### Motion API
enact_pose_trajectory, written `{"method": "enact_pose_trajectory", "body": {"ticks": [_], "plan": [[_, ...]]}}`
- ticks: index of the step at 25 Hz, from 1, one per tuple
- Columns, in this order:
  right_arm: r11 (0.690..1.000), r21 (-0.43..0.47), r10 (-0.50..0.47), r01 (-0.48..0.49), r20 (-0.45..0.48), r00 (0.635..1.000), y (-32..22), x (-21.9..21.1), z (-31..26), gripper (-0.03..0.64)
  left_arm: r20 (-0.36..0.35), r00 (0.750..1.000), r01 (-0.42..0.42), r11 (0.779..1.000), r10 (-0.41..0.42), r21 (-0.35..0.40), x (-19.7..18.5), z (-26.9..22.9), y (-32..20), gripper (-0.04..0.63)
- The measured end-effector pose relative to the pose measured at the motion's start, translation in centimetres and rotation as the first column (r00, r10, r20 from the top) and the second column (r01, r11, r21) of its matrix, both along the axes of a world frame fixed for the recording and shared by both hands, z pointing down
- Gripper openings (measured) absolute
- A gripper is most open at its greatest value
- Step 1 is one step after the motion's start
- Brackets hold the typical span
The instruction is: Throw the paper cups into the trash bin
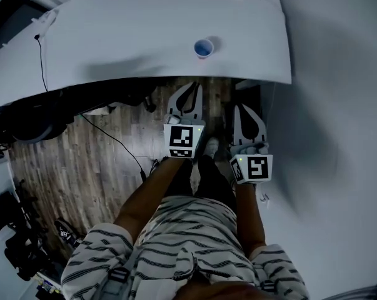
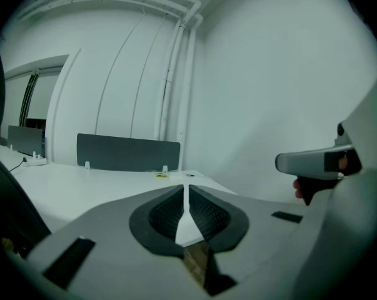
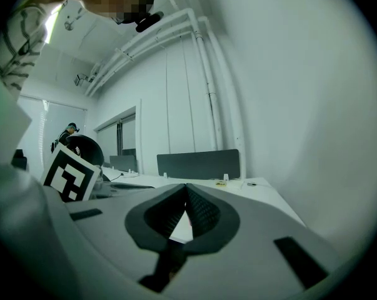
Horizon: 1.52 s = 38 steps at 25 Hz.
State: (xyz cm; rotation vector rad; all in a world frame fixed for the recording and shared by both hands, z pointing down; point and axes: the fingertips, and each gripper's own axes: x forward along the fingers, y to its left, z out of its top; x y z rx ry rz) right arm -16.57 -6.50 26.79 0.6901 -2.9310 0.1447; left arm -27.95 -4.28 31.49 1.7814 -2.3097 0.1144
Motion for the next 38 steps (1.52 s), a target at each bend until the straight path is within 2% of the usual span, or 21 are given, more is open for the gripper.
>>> {"method": "enact_pose_trajectory", "body": {"ticks": [7,13,19,23,27,32,38], "plan": [[1.000,-0.018,0.006,-0.006,-0.009,1.000,-1.6,0.5,2.0,0.009,-0.026,0.999,0.034,0.999,-0.034,-0.022,-0.9,3.2,-2.0,0.028],[1.000,-0.026,0.007,-0.007,-0.010,1.000,-1.6,0.3,2.9,0.009,-0.045,0.998,0.040,0.999,-0.041,-0.035,-1.8,5.3,-3.3,0.120],[0.999,-0.031,0.006,-0.006,-0.019,1.000,-1.0,0.4,4.2,0.009,-0.026,0.998,0.059,0.996,-0.061,-0.070,-2.6,8.2,-4.7,0.189],[0.999,-0.043,0.005,-0.006,-0.013,1.000,-0.7,0.7,4.9,0.009,-0.008,0.997,0.078,0.994,-0.079,-0.082,-3.2,9.4,-6.0,0.206],[0.999,-0.048,-0.009,0.008,-0.018,1.000,0.0,0.9,5.6,0.009,-0.026,0.994,0.099,0.990,-0.102,-0.097,-4.3,10.9,-7.0,0.239],[0.998,-0.062,-0.016,0.014,-0.027,1.000,0.2,0.9,6.9,0.009,-0.014,0.993,0.116,0.985,-0.119,-0.124,-5.5,12.6,-8.0,0.275],[0.998,-0.067,0.004,-0.005,-0.017,1.000,-0.7,2.4,7.8,0.009,-0.010,0.992,0.127,0.983,-0.129,-0.135,-5.5,14.0,-9.7,0.304]]}}
